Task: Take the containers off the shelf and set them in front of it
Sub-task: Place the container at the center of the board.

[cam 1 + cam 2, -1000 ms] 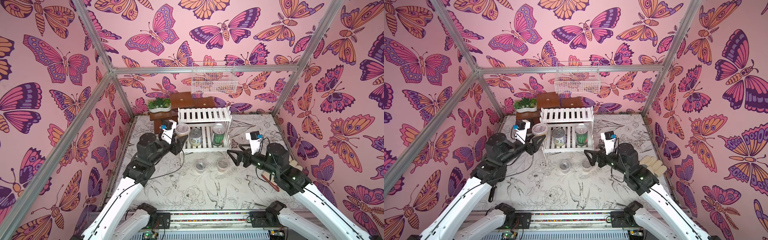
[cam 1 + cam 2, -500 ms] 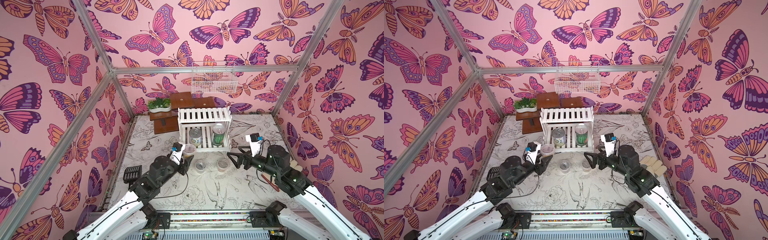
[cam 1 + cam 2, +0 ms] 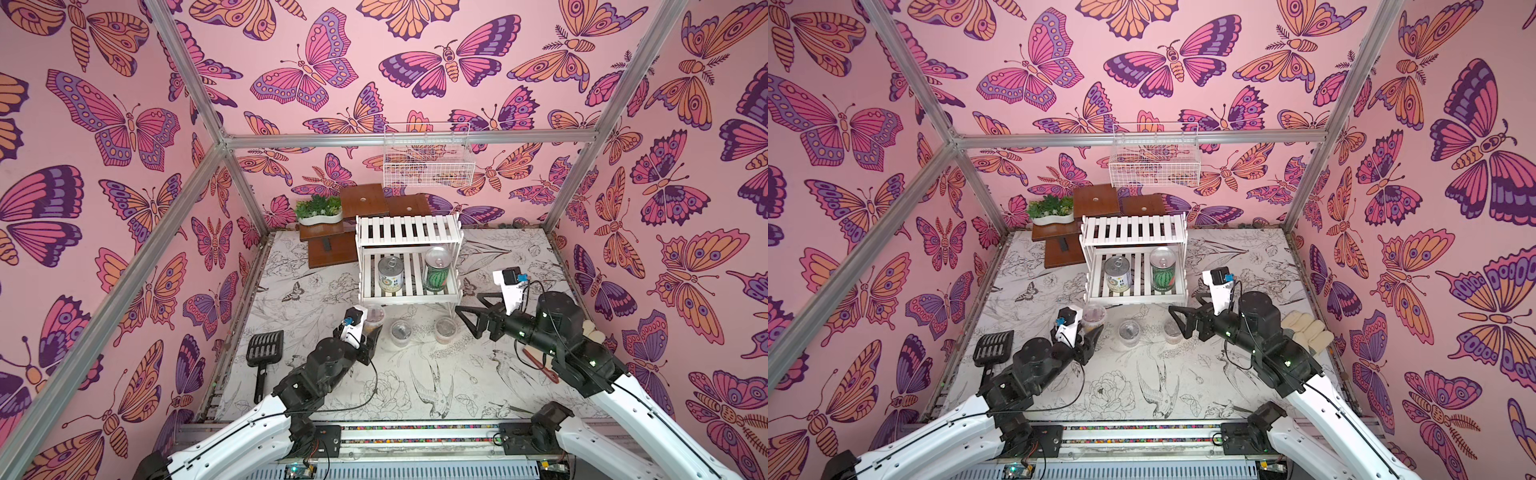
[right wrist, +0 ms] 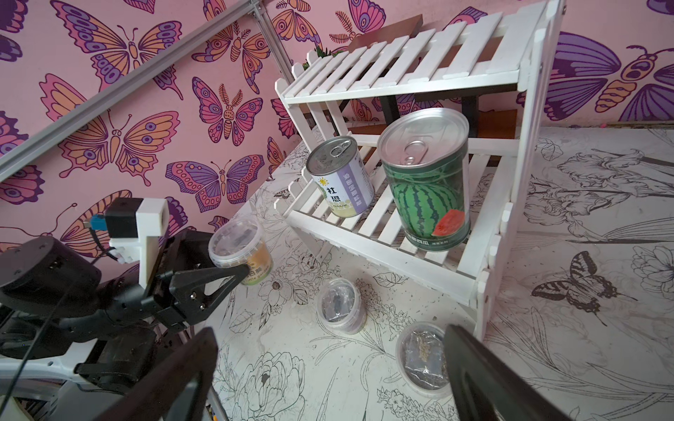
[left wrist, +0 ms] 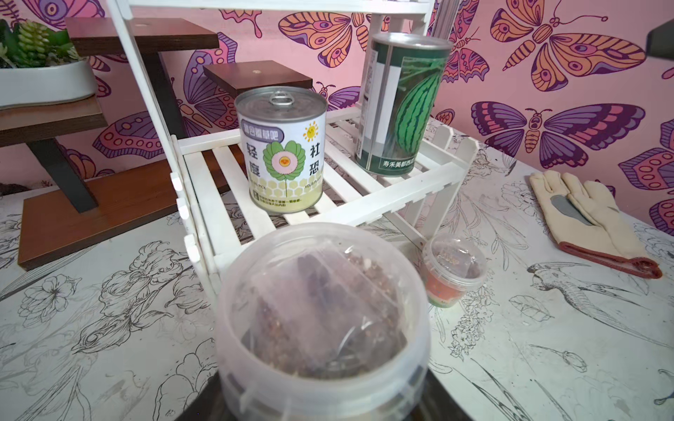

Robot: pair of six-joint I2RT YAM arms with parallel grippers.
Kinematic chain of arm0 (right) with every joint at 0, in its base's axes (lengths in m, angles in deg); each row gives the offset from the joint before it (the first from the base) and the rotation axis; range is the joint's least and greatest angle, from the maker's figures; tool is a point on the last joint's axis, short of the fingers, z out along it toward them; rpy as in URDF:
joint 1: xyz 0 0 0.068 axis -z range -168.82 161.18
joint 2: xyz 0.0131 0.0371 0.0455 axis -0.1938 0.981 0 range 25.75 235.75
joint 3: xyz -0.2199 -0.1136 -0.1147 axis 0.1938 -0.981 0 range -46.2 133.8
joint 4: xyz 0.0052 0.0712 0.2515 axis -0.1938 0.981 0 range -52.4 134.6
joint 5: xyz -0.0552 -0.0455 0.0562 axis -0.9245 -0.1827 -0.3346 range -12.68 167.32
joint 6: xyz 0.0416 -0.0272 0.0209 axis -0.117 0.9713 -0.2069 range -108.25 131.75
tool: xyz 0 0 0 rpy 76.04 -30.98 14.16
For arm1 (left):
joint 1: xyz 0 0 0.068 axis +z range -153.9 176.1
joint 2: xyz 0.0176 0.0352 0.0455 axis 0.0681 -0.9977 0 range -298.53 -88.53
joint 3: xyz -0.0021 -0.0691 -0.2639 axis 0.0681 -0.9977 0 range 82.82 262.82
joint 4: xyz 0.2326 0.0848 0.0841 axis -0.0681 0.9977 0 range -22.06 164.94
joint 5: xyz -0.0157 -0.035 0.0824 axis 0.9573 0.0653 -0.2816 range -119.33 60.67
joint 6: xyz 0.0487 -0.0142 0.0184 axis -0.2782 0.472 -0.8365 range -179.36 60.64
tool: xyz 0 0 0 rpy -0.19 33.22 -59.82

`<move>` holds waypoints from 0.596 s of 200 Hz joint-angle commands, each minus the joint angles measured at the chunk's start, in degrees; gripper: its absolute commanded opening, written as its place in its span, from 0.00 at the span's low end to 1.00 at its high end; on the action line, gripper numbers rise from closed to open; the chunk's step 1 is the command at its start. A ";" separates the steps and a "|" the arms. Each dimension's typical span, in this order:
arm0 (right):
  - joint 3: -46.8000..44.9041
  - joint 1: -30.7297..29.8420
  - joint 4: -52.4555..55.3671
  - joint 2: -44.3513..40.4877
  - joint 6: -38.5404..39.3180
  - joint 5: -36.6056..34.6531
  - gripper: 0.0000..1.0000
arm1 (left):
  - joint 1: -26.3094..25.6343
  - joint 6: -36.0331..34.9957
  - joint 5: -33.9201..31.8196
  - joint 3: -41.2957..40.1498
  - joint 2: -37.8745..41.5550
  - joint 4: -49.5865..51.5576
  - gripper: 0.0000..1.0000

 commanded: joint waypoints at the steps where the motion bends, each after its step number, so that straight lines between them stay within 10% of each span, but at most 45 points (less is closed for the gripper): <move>1: 0.41 0.30 1.37 -0.36 0.35 0.28 0.99 | -0.36 0.83 -1.76 -2.55 0.93 -5.16 0.53; 119: -1.36 0.24 -2.97 2.05 -0.22 -1.05 0.99 | -0.25 3.37 -6.63 -12.04 -3.33 -16.33 0.56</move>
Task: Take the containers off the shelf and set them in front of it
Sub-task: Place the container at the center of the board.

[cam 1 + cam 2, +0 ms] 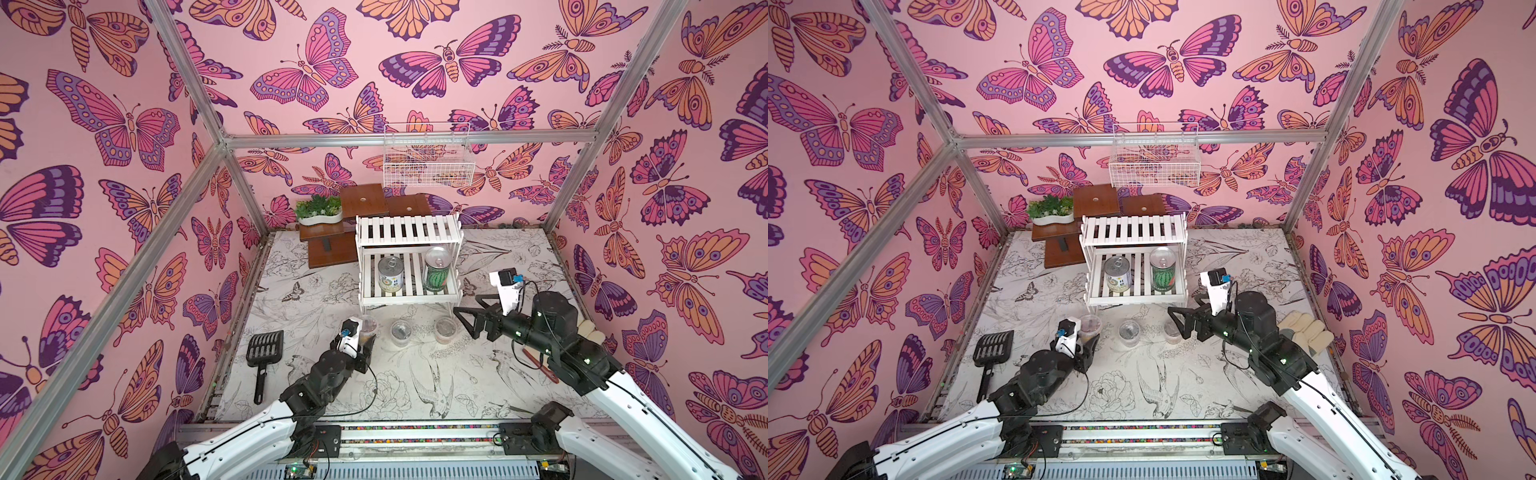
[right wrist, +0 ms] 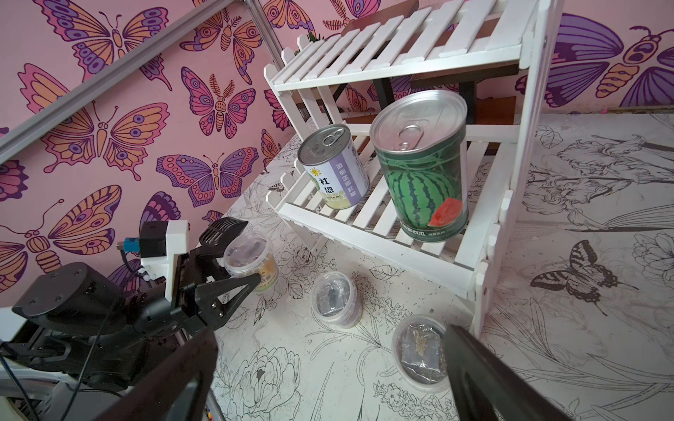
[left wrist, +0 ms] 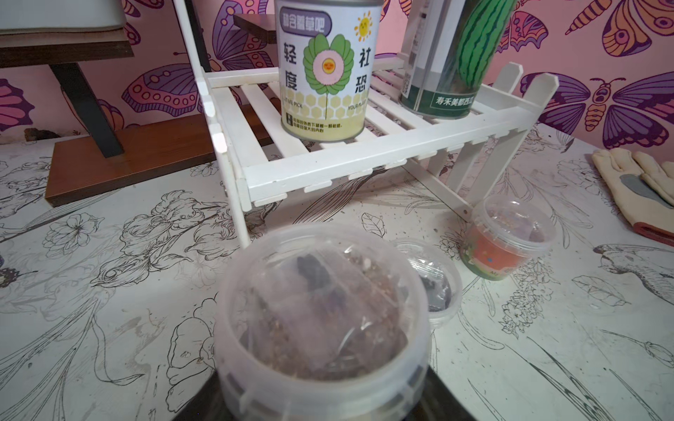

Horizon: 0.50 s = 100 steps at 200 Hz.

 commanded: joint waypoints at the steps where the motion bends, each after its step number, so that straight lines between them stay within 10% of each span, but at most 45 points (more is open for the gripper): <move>1: -0.07 0.24 -2.13 0.66 -0.13 -0.80 0.99 | -0.25 1.11 -1.71 -2.20 -0.71 -6.31 0.56; 100: -0.57 0.32 -4.74 2.04 -0.26 -1.27 0.99 | 2.91 5.00 -2.14 -4.89 -12.38 -17.50 0.59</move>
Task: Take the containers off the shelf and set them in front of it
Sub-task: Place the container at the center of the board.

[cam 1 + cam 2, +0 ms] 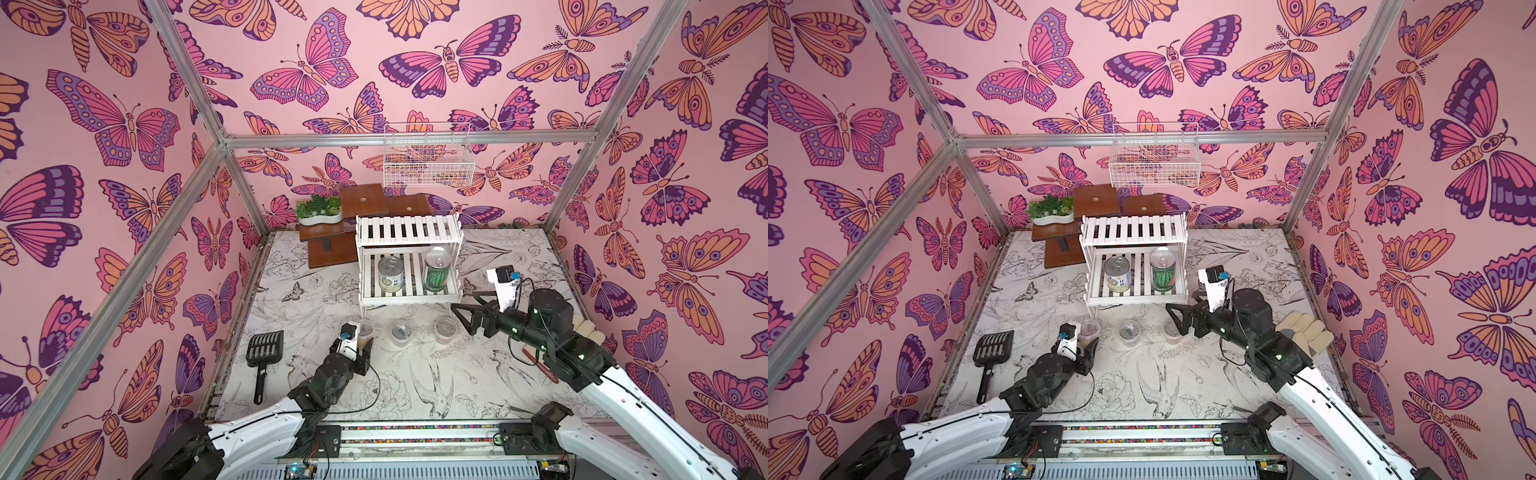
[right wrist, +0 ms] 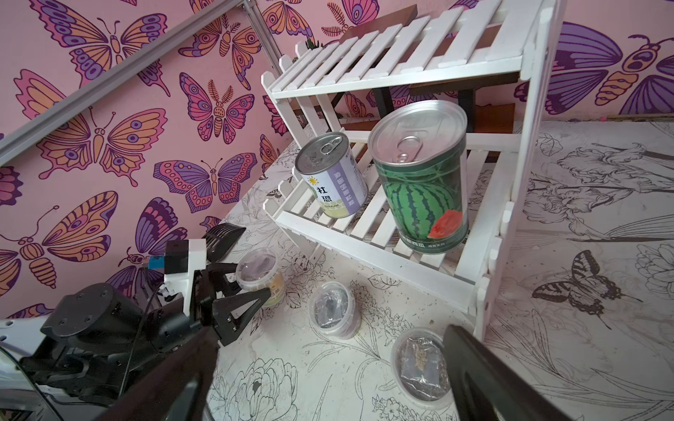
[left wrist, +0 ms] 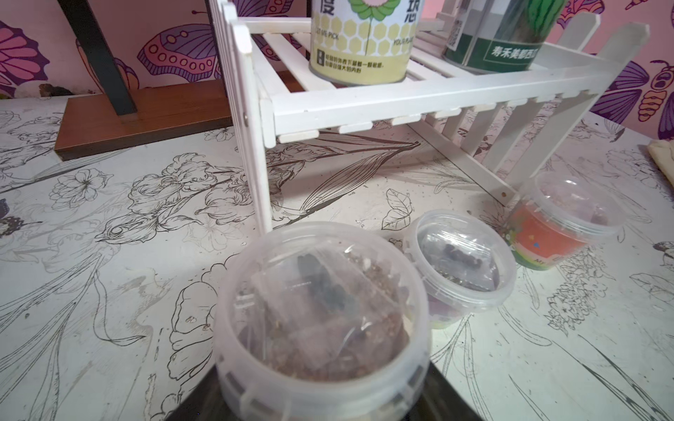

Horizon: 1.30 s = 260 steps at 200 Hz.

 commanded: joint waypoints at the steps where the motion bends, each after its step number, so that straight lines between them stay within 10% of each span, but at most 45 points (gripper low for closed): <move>1: -0.47 0.29 -1.96 0.40 -0.22 -0.92 0.99 | 1.54 1.95 0.03 -0.65 -1.73 -5.27 0.59; 183: 0.30 0.32 -5.58 3.62 -0.29 -1.24 0.99 | 4.16 5.15 1.24 0.02 -25.11 -20.52 0.58; 260: 0.66 0.57 -4.78 3.70 0.35 -1.16 0.99 | 4.17 5.16 2.23 1.60 -23.93 -16.64 0.78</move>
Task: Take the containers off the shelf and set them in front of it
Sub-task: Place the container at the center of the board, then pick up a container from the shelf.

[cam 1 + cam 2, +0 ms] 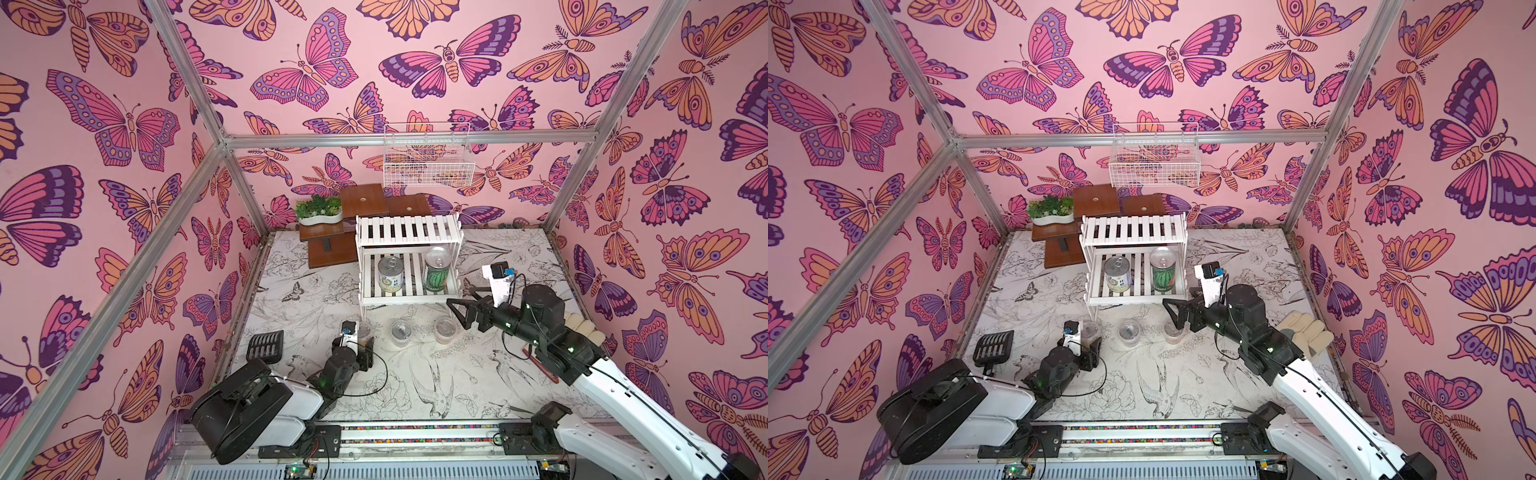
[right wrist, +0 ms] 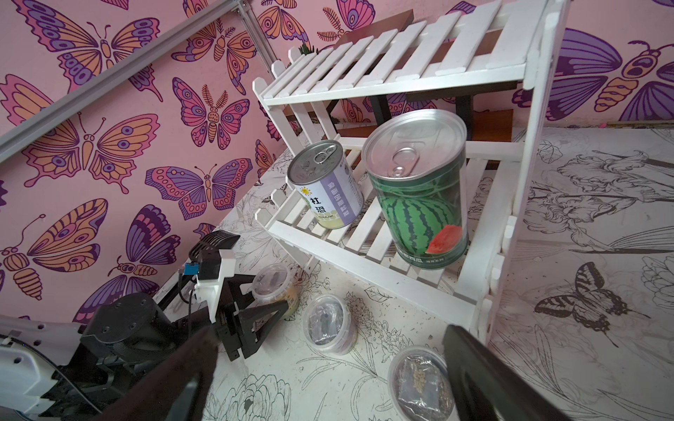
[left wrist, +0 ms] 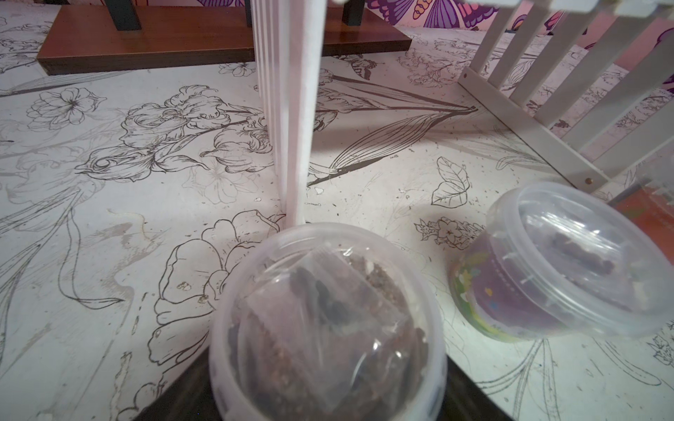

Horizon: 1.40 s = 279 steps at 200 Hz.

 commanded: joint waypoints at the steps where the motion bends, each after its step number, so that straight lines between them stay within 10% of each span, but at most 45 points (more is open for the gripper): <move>1: 1.10 0.50 -0.21 0.14 0.33 -0.54 0.99 | 0.33 0.01 0.66 1.21 2.89 3.26 0.78; 118: 1.43 0.66 -3.13 3.56 -0.66 1.25 0.99 | 0.28 0.38 1.89 6.50 31.50 36.82 1.00; 279: 6.07 5.18 2.73 9.02 2.65 3.90 0.99 | 1.39 -2.95 4.05 27.78 33.93 59.92 1.00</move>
